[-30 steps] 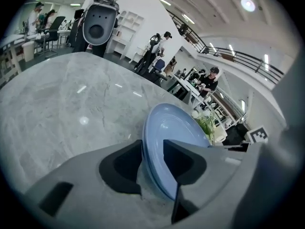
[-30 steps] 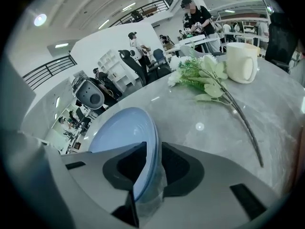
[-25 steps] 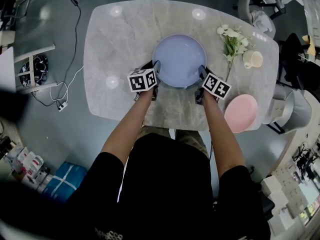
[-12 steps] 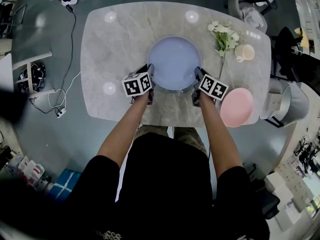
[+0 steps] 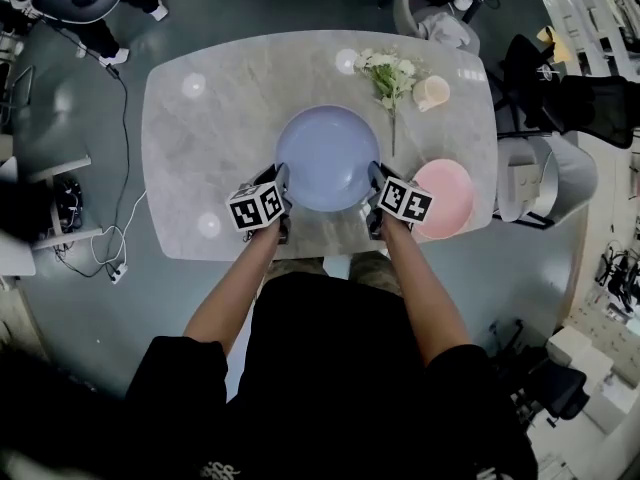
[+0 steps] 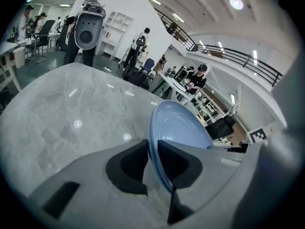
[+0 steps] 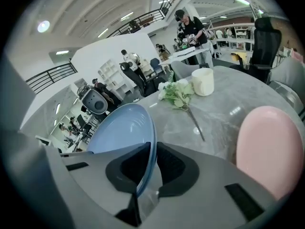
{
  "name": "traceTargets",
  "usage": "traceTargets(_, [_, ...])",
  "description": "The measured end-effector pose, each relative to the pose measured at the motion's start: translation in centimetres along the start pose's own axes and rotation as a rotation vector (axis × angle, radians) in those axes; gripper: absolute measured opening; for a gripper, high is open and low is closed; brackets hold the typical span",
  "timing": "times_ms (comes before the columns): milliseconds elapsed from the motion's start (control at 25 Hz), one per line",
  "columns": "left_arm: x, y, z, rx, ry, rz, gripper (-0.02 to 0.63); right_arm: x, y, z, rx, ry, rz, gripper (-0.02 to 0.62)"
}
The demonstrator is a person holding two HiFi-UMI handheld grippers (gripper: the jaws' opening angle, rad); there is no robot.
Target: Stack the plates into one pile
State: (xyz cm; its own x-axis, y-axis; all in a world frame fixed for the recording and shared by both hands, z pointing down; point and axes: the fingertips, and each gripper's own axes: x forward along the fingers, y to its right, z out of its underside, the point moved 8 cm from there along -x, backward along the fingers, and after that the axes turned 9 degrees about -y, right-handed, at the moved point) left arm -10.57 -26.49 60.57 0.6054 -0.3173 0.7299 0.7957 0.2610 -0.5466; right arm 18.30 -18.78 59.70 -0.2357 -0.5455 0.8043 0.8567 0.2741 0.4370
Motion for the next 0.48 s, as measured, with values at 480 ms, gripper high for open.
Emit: traceTargets(480, [1.6, 13.7, 8.7, 0.024, 0.003, -0.018, 0.074, -10.4, 12.7, 3.2, 0.051, 0.025, -0.046, 0.046])
